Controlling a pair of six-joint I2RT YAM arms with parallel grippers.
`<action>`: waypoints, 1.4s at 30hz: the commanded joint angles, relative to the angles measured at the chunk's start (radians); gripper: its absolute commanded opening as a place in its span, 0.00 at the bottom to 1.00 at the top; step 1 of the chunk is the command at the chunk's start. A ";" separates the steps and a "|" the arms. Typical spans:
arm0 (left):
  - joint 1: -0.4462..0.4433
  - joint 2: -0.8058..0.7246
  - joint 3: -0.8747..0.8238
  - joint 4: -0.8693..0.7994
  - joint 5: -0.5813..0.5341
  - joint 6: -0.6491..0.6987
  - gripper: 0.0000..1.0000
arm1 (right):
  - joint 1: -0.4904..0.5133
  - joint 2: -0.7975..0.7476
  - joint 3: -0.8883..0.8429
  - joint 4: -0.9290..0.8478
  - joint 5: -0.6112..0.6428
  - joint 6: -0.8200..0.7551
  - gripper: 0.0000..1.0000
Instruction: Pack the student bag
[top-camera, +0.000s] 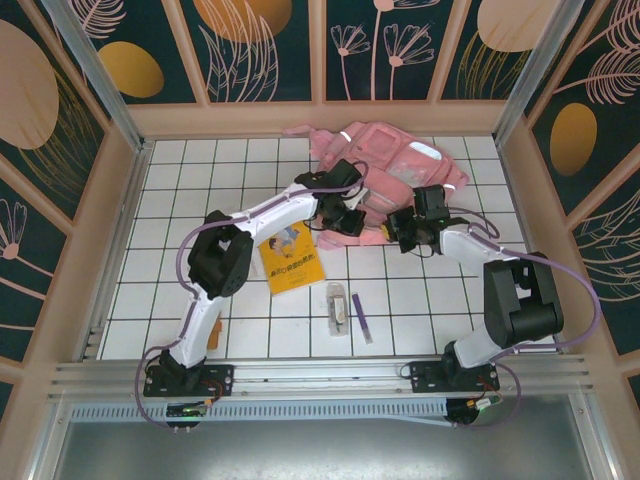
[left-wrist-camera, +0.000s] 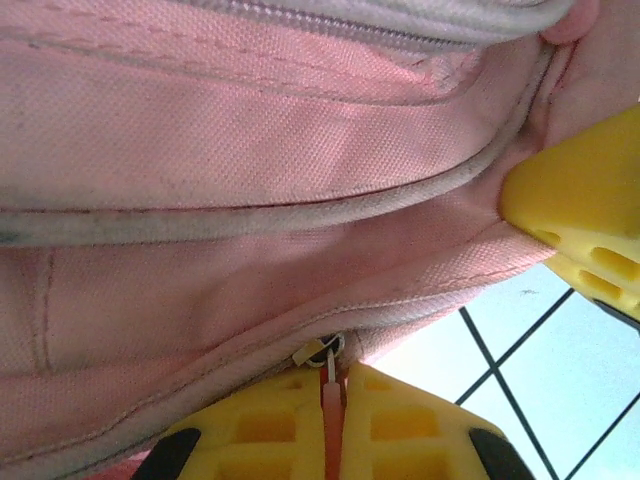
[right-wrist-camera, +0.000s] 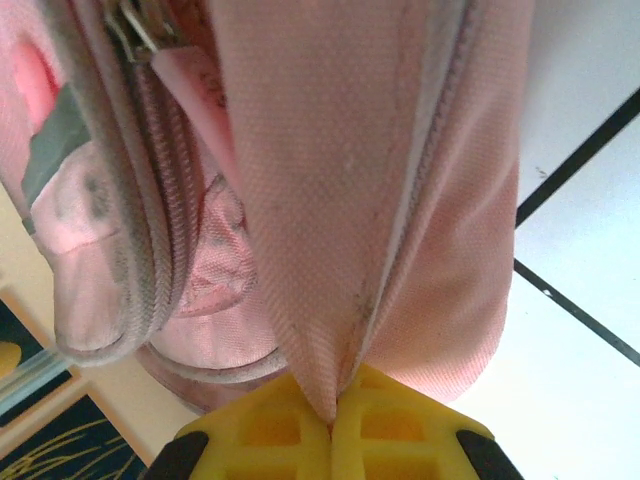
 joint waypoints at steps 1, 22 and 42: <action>0.076 -0.089 -0.081 0.003 -0.038 -0.024 0.00 | -0.038 -0.002 0.025 0.008 0.081 -0.115 0.00; 0.120 -0.372 -0.465 0.381 0.214 0.404 0.00 | -0.148 0.032 0.098 -0.167 0.024 -0.524 0.36; 0.118 -0.397 -0.529 0.624 0.349 0.419 0.00 | 0.059 0.045 0.238 -0.246 -0.366 -2.314 0.45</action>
